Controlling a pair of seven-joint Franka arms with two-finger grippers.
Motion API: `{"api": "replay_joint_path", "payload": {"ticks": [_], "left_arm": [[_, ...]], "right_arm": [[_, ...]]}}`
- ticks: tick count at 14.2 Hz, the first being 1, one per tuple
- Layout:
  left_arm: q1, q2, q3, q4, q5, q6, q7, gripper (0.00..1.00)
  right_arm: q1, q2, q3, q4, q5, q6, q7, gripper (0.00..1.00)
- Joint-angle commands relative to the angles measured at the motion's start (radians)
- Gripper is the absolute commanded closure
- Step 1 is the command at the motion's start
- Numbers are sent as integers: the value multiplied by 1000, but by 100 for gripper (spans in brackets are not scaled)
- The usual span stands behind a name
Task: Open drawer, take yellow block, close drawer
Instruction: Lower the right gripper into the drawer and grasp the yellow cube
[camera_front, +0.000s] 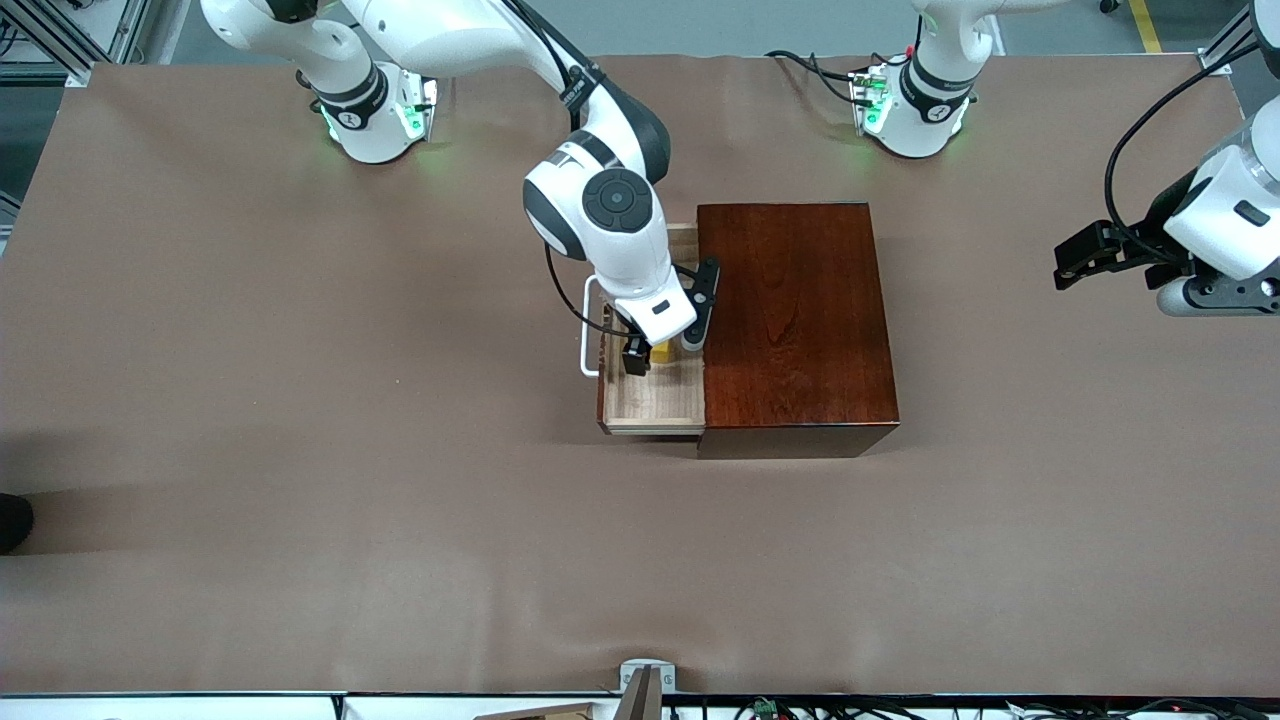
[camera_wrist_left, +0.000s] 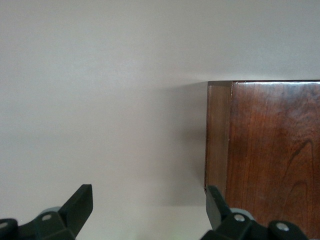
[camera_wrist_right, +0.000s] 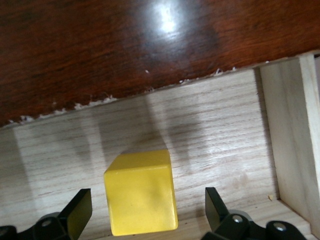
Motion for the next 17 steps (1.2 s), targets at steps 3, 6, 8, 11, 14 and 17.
{"api": "replay_joint_path", "payload": {"ticks": [3, 6, 8, 11, 14, 17], "left_arm": [[10, -7, -4, -13, -15, 12, 0, 0], [10, -4, -4, -16, -15, 12, -1, 0], [16, -4, -4, -16, -13, 12, -1, 0], [16, -4, -4, -16, -13, 12, -3, 0], [16, -4, -4, -18, -13, 9, -3, 0], [15, -2, -4, -16, -13, 9, -4, 0]], "right_arm": [[14, 20, -10, 19, -22, -3, 24, 0], [17, 31, -10, 19, -22, 3, 26, 0], [17, 36, -9, 18, -14, 3, 30, 0], [20, 40, -9, 18, -20, 5, 38, 82], [30, 40, -9, 19, -22, 5, 44, 100], [49, 22, -13, 22, -57, 0, 46, 100]]}}
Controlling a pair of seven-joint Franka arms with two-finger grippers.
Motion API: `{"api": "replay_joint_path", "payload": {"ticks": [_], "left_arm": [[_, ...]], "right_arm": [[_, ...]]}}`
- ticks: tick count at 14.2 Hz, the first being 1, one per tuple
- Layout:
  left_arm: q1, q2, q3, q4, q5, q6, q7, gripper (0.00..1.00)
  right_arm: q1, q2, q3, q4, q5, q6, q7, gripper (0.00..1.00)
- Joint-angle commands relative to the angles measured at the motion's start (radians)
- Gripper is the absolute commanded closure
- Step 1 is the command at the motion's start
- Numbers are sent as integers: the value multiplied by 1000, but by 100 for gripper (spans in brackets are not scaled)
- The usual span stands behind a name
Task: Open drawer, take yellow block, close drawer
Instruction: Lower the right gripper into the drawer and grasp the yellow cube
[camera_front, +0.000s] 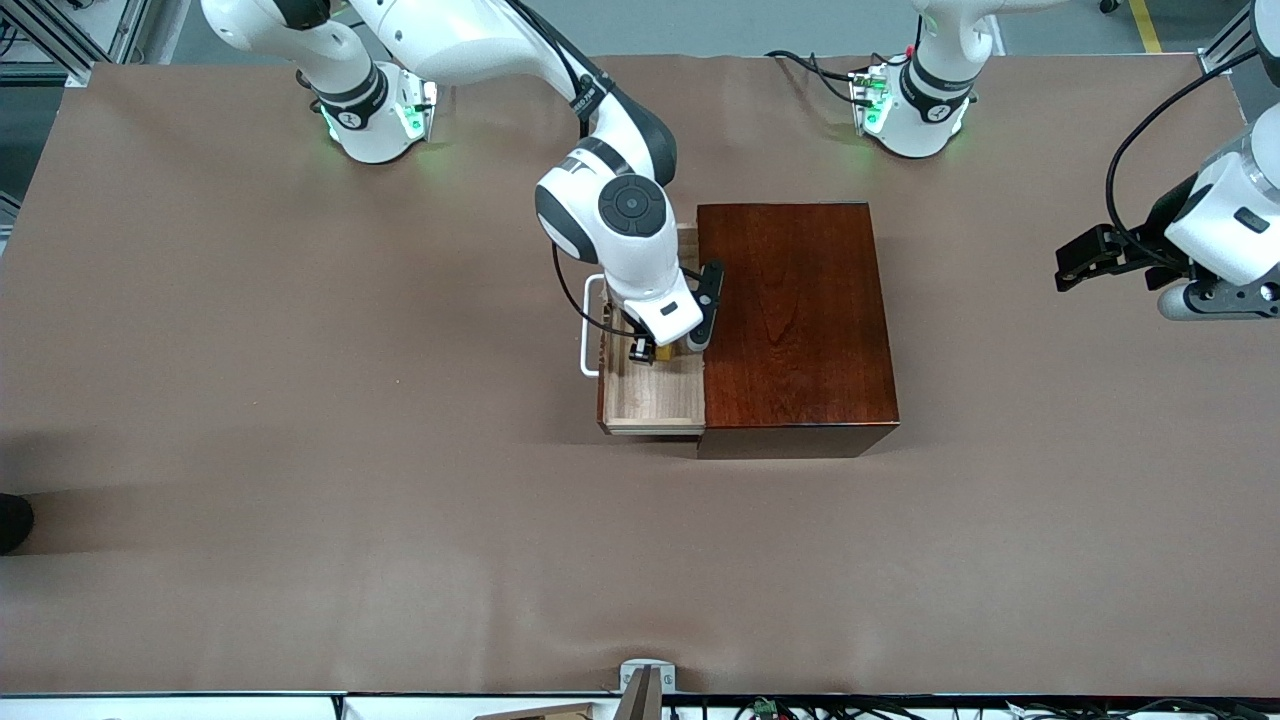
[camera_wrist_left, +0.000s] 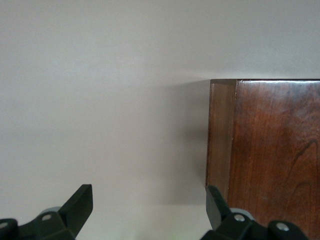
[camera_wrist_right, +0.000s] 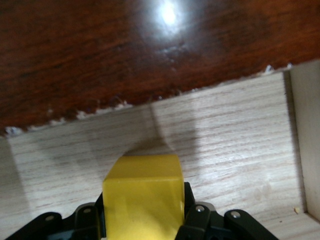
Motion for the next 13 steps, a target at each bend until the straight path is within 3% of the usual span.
{"api": "replay_joint_path", "payload": {"ticks": [1, 5, 13], "left_arm": [[8, -2, -5, -3, -16, 8, -3, 0], [9, 15, -5, 20, -21, 8, -3, 0], [-9, 93, -14, 81, -26, 49, -3, 0]], "right_arm": [[38, -26, -11, 23, -72, -12, 27, 100], [29, -110, -11, 20, -75, -24, 24, 100], [-22, -242, -14, 13, -72, -206, 39, 100]]}}
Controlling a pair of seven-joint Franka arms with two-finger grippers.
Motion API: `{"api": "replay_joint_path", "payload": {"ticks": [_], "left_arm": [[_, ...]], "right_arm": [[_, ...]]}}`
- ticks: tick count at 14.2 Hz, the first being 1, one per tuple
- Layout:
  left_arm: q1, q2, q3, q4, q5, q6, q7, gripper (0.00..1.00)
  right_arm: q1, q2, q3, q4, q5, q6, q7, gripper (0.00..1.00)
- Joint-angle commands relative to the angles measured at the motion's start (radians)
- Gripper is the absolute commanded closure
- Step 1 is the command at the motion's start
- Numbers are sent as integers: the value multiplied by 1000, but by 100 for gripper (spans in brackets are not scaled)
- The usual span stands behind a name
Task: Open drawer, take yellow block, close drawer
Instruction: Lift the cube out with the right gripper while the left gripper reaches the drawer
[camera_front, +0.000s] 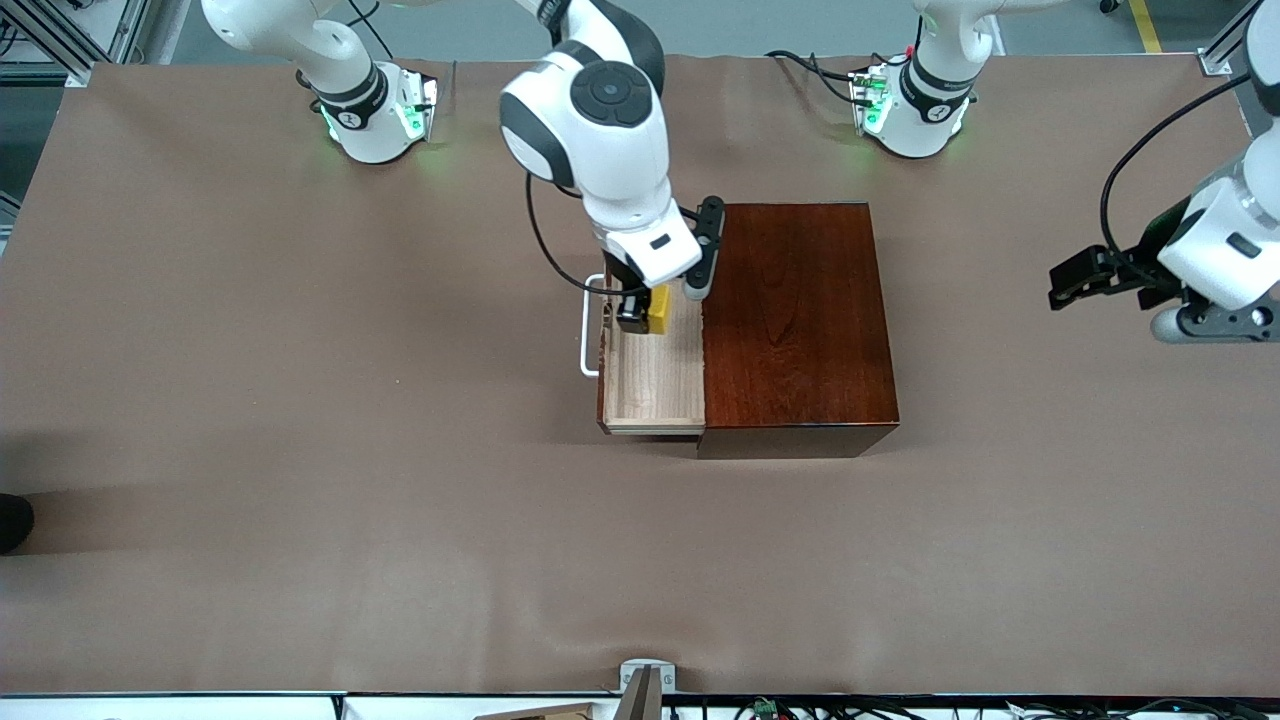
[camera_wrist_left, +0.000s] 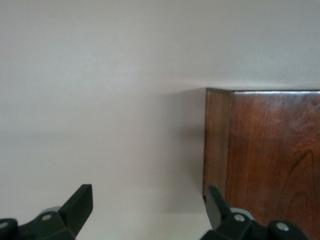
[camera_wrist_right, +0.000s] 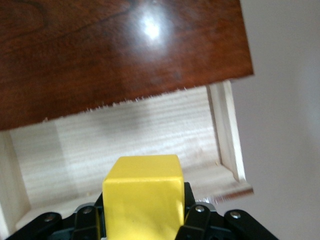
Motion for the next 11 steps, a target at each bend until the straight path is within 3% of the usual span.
{"api": "replay_joint_path", "payload": {"ticks": [1, 3, 7, 11], "left_arm": [[-5, 31, -7, 34, -21, 14, -2, 0], [-13, 39, -10, 33, -18, 16, -4, 0], [-134, 53, -16, 31, -6, 16, -75, 0], [-333, 85, -16, 30, -9, 16, -381, 0]], "right_arm": [[-36, -66, 1, -29, -18, -73, 85, 100], [-71, -80, -6, -34, -24, -100, 206, 100], [-125, -96, -74, -66, -25, -104, 366, 100], [-126, -183, -245, -234, -30, -92, 425, 100]]}}
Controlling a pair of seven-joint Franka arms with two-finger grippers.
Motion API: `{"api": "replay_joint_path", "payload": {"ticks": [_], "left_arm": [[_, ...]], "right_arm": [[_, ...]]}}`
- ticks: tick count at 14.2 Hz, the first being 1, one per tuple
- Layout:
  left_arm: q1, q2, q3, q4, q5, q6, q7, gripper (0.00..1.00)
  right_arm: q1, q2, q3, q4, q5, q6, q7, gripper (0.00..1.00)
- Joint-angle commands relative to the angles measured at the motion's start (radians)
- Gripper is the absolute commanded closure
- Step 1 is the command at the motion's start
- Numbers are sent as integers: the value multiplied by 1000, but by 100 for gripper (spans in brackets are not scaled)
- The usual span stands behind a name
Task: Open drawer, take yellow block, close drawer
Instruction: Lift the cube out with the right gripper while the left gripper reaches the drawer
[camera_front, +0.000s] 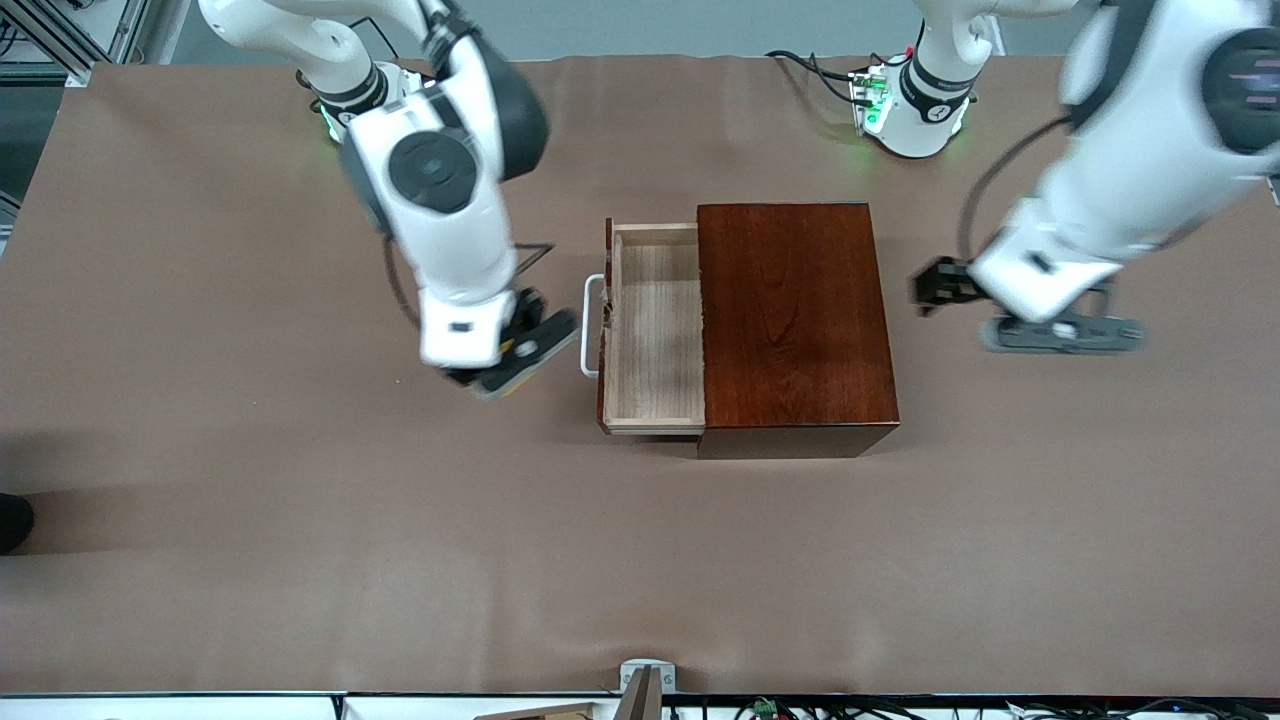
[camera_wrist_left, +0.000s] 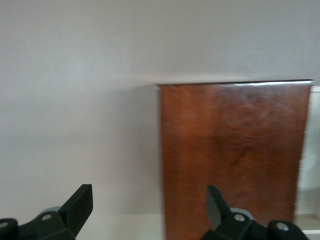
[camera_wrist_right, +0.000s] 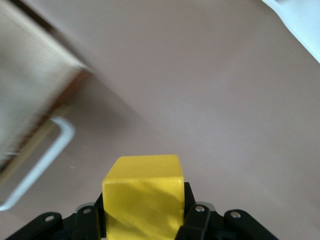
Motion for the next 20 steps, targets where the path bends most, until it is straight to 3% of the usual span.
{"api": "replay_joint_path", "payload": {"ticks": [1, 5, 7, 9, 12, 15, 17, 20], "left_arm": [[-124, 31, 7, 17, -3, -4, -146, 0], [-193, 40, 4, 14, -2, 11, -181, 0], [-210, 60, -22, 17, -2, 42, -54, 0], [-215, 67, -58, 18, -2, 82, 183, 0], [-259, 103, -80, 27, -19, 134, 503, 0], [-327, 226, -114, 98, -19, 282, 861, 0], [-361, 332, -132, 185, -28, 335, 959, 0], [-427, 415, -134, 210, -28, 503, 933, 0]], "right_arm": [[1, -119, -84, -193, -15, 29, 77, 100], [-48, -159, -111, -301, -11, 89, 342, 100], [-149, -157, -107, -304, -1, 89, 401, 100], [-218, -156, -107, -346, 44, 155, 401, 100], [-333, -150, -106, -471, 58, 356, 389, 100], [-386, -154, -104, -600, 103, 497, 325, 100], [-409, -140, -104, -606, 158, 514, 270, 100], [-441, -82, -104, -598, 284, 540, 94, 100]]}}
